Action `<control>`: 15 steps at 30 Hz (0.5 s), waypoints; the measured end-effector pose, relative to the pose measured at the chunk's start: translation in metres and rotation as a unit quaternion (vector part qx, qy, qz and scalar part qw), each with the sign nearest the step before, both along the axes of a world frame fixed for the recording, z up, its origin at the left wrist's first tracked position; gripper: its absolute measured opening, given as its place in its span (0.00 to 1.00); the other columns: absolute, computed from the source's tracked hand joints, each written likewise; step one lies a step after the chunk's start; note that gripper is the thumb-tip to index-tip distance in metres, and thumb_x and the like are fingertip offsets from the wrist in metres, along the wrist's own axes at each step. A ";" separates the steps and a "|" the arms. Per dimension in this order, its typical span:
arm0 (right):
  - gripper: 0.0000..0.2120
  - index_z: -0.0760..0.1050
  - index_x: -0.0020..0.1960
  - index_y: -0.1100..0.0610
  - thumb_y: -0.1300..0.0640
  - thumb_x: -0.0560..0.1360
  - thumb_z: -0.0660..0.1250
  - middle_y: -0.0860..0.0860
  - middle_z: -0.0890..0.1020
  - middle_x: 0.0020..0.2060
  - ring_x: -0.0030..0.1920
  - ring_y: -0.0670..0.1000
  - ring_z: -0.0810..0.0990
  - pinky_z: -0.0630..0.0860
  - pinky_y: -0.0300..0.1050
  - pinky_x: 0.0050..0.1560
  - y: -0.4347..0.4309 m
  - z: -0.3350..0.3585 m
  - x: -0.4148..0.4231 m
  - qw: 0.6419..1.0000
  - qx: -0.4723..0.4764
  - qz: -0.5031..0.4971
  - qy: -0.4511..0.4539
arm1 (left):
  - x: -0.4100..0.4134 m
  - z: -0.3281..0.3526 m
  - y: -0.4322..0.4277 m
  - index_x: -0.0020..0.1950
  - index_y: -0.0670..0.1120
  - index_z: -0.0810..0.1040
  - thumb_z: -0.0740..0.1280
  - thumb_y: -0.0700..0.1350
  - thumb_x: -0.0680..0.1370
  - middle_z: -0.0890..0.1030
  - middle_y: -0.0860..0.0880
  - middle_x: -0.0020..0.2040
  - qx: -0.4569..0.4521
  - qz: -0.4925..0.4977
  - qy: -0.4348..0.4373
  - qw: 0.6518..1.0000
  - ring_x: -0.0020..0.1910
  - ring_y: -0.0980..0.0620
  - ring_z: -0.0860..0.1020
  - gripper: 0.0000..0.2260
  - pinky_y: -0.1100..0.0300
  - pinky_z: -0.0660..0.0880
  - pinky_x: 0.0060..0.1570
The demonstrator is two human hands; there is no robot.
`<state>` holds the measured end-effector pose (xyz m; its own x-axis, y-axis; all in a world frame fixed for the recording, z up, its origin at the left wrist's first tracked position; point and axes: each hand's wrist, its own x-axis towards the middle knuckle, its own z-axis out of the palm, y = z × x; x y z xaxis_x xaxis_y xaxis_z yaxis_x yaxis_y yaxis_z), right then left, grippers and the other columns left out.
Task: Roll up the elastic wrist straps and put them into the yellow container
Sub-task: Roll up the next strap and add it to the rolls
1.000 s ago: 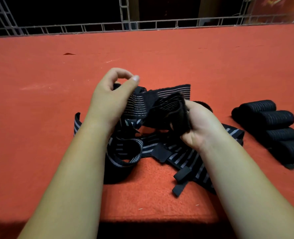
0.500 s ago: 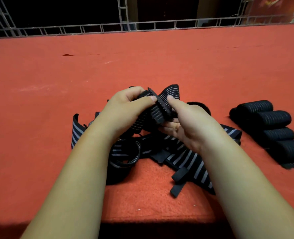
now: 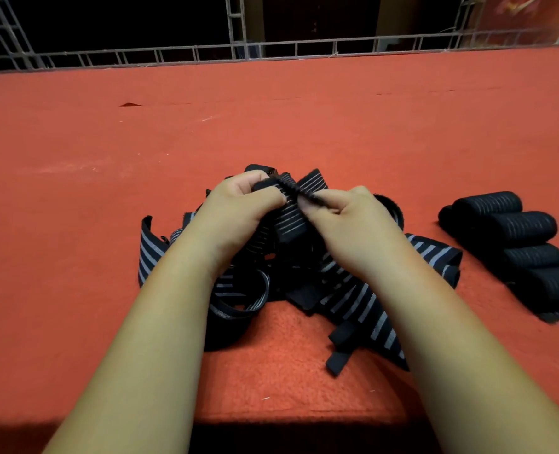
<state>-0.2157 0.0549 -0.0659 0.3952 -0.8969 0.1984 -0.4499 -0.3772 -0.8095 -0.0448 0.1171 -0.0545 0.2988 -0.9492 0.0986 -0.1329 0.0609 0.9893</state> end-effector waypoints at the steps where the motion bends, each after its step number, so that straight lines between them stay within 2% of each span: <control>1: 0.12 0.86 0.49 0.41 0.38 0.84 0.67 0.49 0.76 0.54 0.46 0.43 0.80 0.72 0.34 0.40 -0.003 0.001 0.000 0.999 -0.012 -0.022 -0.027 | 0.002 0.000 -0.001 0.40 0.51 0.78 0.70 0.41 0.77 0.78 0.46 0.38 0.001 0.014 -0.010 1.000 0.36 0.48 0.76 0.07 0.53 0.73 0.39; 3: 0.15 0.82 0.44 0.46 0.42 0.85 0.67 0.50 0.79 0.52 0.45 0.40 0.79 0.70 0.29 0.40 -0.008 0.001 -0.001 0.992 -0.025 -0.077 -0.098 | 0.006 -0.001 -0.002 0.41 0.50 0.76 0.69 0.41 0.75 0.76 0.47 0.37 0.010 0.050 -0.035 0.998 0.36 0.49 0.74 0.06 0.53 0.71 0.38; 5: 0.15 0.80 0.42 0.53 0.46 0.84 0.68 0.48 0.85 0.46 0.42 0.45 0.83 0.75 0.36 0.42 -0.015 0.001 -0.005 0.963 0.038 -0.121 -0.236 | 0.011 -0.004 -0.003 0.42 0.48 0.77 0.70 0.41 0.76 0.78 0.46 0.37 0.027 0.090 -0.050 0.994 0.36 0.48 0.77 0.04 0.51 0.74 0.39; 7: 0.10 0.76 0.43 0.56 0.53 0.81 0.69 0.52 0.81 0.38 0.39 0.52 0.82 0.77 0.44 0.40 -0.019 0.005 -0.009 0.894 0.149 -0.131 -0.402 | 0.014 -0.006 -0.004 0.45 0.43 0.80 0.72 0.44 0.75 0.83 0.46 0.38 0.040 0.113 -0.041 0.992 0.37 0.47 0.81 0.05 0.50 0.79 0.41; 8: 0.07 0.74 0.47 0.57 0.56 0.79 0.69 0.56 0.77 0.39 0.39 0.54 0.78 0.76 0.50 0.39 -0.020 0.006 -0.011 0.862 0.184 -0.124 -0.457 | 0.016 -0.007 -0.003 0.47 0.42 0.82 0.73 0.47 0.74 0.84 0.46 0.40 0.046 0.114 -0.032 0.992 0.38 0.47 0.82 0.08 0.49 0.80 0.43; 9: 0.06 0.72 0.49 0.58 0.58 0.77 0.68 0.58 0.73 0.41 0.41 0.57 0.76 0.76 0.56 0.40 -0.023 0.005 -0.012 0.845 0.202 -0.113 -0.482 | 0.016 -0.006 -0.003 0.47 0.43 0.82 0.74 0.49 0.74 0.85 0.45 0.41 0.051 0.108 -0.016 0.993 0.39 0.47 0.82 0.10 0.50 0.80 0.44; 11: 0.07 0.74 0.53 0.60 0.60 0.76 0.67 0.64 0.75 0.44 0.44 0.61 0.77 0.79 0.65 0.45 -0.025 0.004 -0.012 0.836 0.235 -0.059 -0.492 | 0.013 -0.005 -0.004 0.48 0.45 0.83 0.75 0.49 0.78 0.85 0.44 0.41 0.052 0.073 0.036 0.995 0.39 0.46 0.82 0.08 0.52 0.79 0.43; 12: 0.11 0.75 0.56 0.63 0.60 0.75 0.67 0.72 0.79 0.48 0.46 0.64 0.79 0.81 0.71 0.52 -0.024 0.004 -0.011 0.837 0.256 -0.016 -0.483 | 0.010 -0.004 -0.005 0.49 0.45 0.83 0.74 0.48 0.81 0.85 0.45 0.40 0.047 0.055 0.065 0.995 0.38 0.46 0.82 0.06 0.53 0.80 0.42; 13: 0.17 0.76 0.59 0.68 0.59 0.74 0.67 0.78 0.79 0.56 0.50 0.67 0.81 0.79 0.79 0.58 -0.022 0.003 -0.010 0.838 0.278 0.029 -0.469 | 0.007 -0.003 -0.006 0.50 0.44 0.83 0.72 0.46 0.82 0.84 0.46 0.40 0.039 0.043 0.093 0.994 0.38 0.47 0.82 0.05 0.54 0.80 0.42; 15: 0.28 0.72 0.64 0.78 0.58 0.72 0.67 0.79 0.74 0.68 0.60 0.72 0.83 0.72 0.84 0.63 -0.018 0.001 -0.007 0.836 0.306 0.097 -0.445 | 0.004 -0.001 -0.009 0.55 0.43 0.83 0.67 0.40 0.83 0.85 0.46 0.42 0.020 0.021 0.143 0.989 0.41 0.46 0.83 0.06 0.51 0.81 0.46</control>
<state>-0.2223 0.0368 -0.0652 0.4850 -0.8743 0.0175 0.4541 0.2347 -0.8595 -0.0411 0.1076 -0.0555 0.3486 -0.9367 -0.0330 0.1505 0.0212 0.9884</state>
